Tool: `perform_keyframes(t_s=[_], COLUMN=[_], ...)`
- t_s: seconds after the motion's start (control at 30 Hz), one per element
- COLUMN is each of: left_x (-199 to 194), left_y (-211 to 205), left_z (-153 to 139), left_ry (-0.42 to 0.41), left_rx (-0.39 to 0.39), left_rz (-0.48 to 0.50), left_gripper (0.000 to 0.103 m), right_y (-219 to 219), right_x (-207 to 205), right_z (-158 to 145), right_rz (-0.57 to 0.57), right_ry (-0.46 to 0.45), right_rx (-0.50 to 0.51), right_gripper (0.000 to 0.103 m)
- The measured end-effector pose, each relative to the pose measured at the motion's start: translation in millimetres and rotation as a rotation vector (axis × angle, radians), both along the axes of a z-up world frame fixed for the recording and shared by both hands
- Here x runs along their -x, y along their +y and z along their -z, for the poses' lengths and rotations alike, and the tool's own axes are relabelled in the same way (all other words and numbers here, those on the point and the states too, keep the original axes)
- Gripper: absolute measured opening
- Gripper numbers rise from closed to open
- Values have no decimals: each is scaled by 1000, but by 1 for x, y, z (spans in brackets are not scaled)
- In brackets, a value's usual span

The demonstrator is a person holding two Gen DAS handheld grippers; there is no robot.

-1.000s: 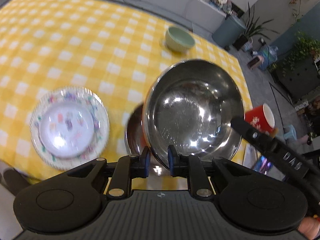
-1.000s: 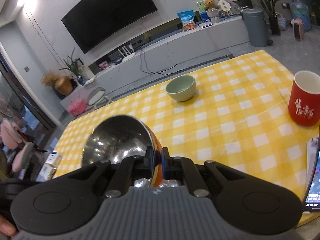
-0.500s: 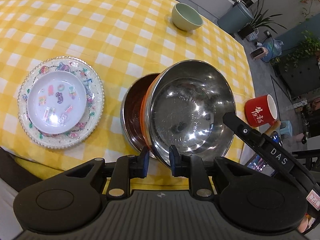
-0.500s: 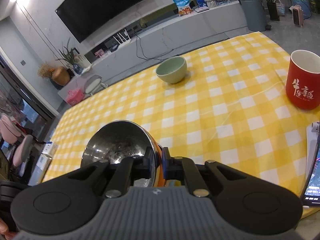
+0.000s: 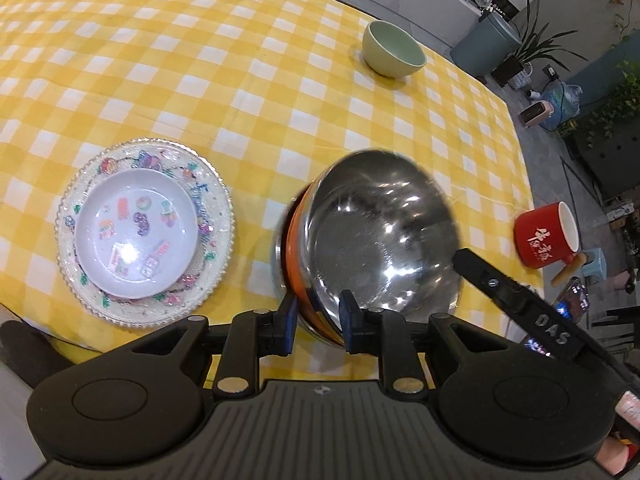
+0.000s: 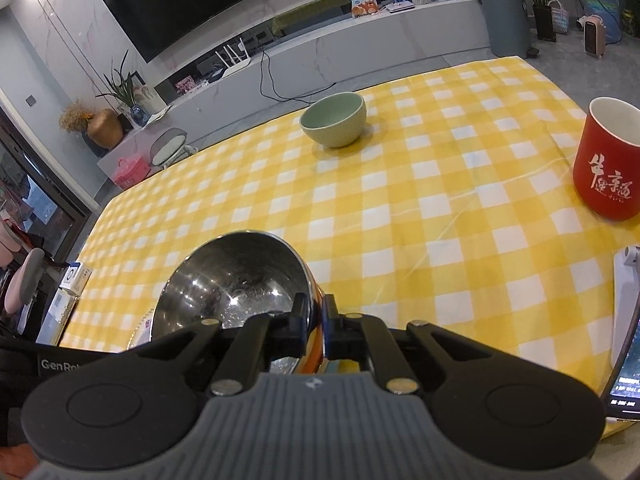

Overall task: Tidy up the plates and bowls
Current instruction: 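Lift the orange bowl and lower it into the blue bowl, then open both grippers and release the orange bowl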

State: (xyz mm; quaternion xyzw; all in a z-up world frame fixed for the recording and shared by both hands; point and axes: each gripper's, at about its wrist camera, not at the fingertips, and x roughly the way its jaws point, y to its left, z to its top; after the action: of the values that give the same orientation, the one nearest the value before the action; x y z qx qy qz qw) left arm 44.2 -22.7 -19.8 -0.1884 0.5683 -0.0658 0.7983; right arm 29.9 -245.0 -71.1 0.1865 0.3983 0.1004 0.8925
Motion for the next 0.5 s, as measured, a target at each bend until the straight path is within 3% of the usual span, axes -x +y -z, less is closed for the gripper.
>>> perform_keyframes(t_s=[0.27,0.5], left_x=[1,1], left_y=[3,4], left_z=[-8,-29], left_ry=[-46,-227], left_rx=[-15,-78], left_rz=[22,39], left_gripper=[27,47], right_y=[-4,-7], right_x=[0,2], right_z=[-1,-1], right_rz=[19,36], right_ry=[-3,-6], right_rx=[-16,-43], right_gripper=[9,18])
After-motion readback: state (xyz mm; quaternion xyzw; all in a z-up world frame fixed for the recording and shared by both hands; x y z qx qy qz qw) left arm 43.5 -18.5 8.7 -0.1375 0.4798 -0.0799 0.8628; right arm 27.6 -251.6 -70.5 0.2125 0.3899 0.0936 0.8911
